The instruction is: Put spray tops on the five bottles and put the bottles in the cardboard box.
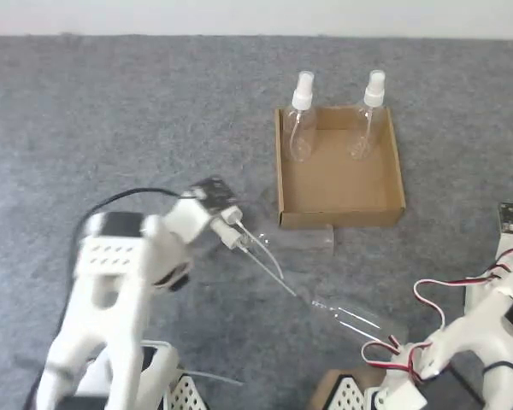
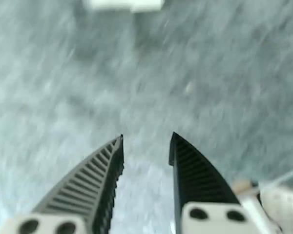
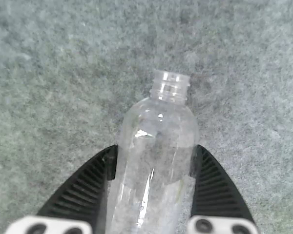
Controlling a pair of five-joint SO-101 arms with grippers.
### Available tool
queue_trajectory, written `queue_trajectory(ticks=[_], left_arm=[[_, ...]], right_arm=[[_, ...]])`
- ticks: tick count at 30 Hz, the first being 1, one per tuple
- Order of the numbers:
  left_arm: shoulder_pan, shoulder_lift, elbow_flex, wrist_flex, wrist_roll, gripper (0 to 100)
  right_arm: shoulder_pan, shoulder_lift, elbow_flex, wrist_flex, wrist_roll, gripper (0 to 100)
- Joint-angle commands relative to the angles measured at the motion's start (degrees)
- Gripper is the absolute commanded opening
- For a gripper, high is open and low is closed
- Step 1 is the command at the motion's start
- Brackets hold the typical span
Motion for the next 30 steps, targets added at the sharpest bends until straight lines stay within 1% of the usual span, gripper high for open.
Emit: queue_trajectory(ticks=[1, 4, 7, 9, 14, 17, 18, 20, 25, 28, 30], left_arm=[[-9.67, -10.29, 1.54, -1.49, -2.29, 15], [-16.26, -19.96, 4.88, -9.41, 1.23, 15], [-17.32, -32.09, 11.38, -18.02, 8.88, 15], [-15.38, -40.0, 16.22, -20.75, 13.27, 15], [-7.74, -58.29, 25.63, -20.04, 20.48, 15], [-4.75, -68.31, 30.55, -19.96, 24.7, 15], [-3.96, -69.45, 31.43, -20.13, 25.67, 15], [-2.46, -67.6, 32.4, -21.63, 27.08, 15], [1.93, -65.58, 38.37, -25.32, 30.33, 15], [2.73, -65.23, 43.82, -30.24, 30.68, 15], [2.46, -65.32, 43.3, -31.03, 30.59, 15]], right_arm=[[0.04, -0.57, -0.18, -0.22, 0.26, 10.3], [-0.04, -0.57, -0.18, -0.22, 0.26, 10.2], [-0.04, -0.57, -0.18, -0.22, 0.26, 10.2], [-0.04, -0.57, -0.18, -0.48, 0.26, 10.2], [-0.04, -0.57, -0.18, -0.31, 0.35, 10.6], [0.04, -0.57, -0.09, -0.22, 0.26, 10.2], [0.04, -0.57, -0.09, -0.22, 0.18, 10.2], [0.04, -0.57, -0.09, -0.13, 0.09, 10.2], [0.04, -0.57, -0.09, -0.13, -3.6, 10.2], [0.13, -0.57, 0.0, -0.13, -3.6, 10.2], [0.4, -0.57, 0.88, -0.13, -3.43, 10.2]])
